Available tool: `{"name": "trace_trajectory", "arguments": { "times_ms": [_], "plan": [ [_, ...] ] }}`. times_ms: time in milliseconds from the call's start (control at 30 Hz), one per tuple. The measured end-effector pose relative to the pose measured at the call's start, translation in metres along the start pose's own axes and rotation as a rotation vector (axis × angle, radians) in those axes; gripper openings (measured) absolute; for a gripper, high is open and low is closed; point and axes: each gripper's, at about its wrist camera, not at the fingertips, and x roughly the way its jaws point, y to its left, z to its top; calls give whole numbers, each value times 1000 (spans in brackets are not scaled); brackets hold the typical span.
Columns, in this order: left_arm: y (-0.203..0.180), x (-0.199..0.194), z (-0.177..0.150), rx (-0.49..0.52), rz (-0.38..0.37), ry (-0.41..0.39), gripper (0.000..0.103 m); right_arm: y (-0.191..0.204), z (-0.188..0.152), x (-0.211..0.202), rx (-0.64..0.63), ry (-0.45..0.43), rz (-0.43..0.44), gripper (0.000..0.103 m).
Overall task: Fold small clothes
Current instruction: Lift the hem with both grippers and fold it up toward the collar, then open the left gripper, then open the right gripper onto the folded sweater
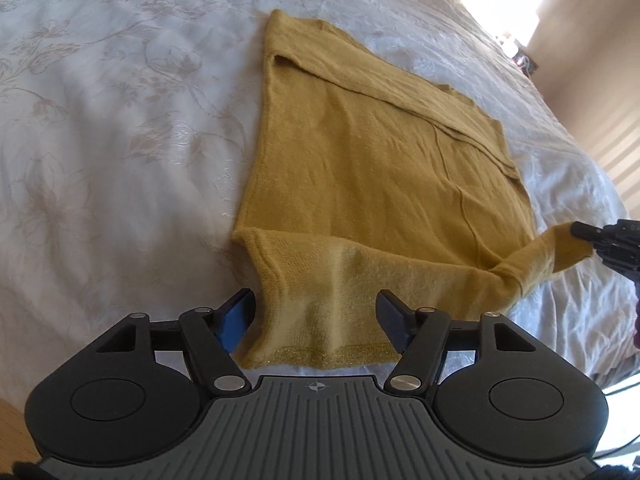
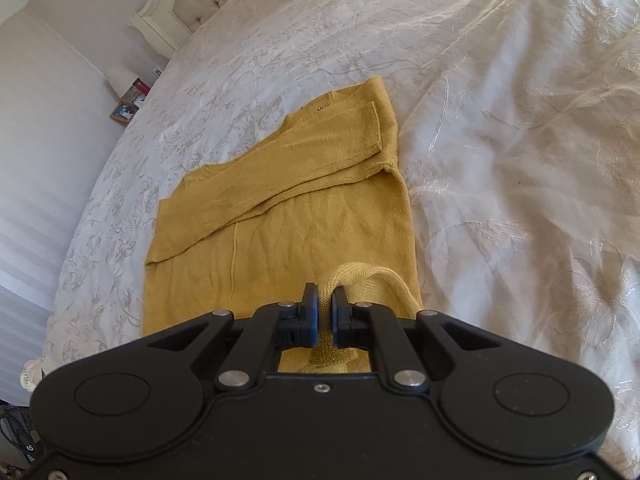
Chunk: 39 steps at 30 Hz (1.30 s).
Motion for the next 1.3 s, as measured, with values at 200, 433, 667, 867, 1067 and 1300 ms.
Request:
{"name": "trace_trajectory", "arguments": {
  "times_ms": [200,433,667,867,1067,1300],
  "plan": [
    [-6,2,3,-10,-81,35,6,-1,-2,-6,9,-11,11,14],
    [-18,-27,60,-100,-176,-142,5,3,23,-22,20,-96,73,14],
    [-16,-17,147,-177,-188,-300,5,-6,80,-4,80,-183,131,14],
    [-17,17,206,-188,-123,-342,5,-19,123,36,108,-193,136,14],
    [-14,48,239,-208,-62,-326,5,-26,154,78,105,-133,108,14],
    [-20,72,249,-40,89,-226,38,-42,160,106,112,-63,52,14]
  ]
}}
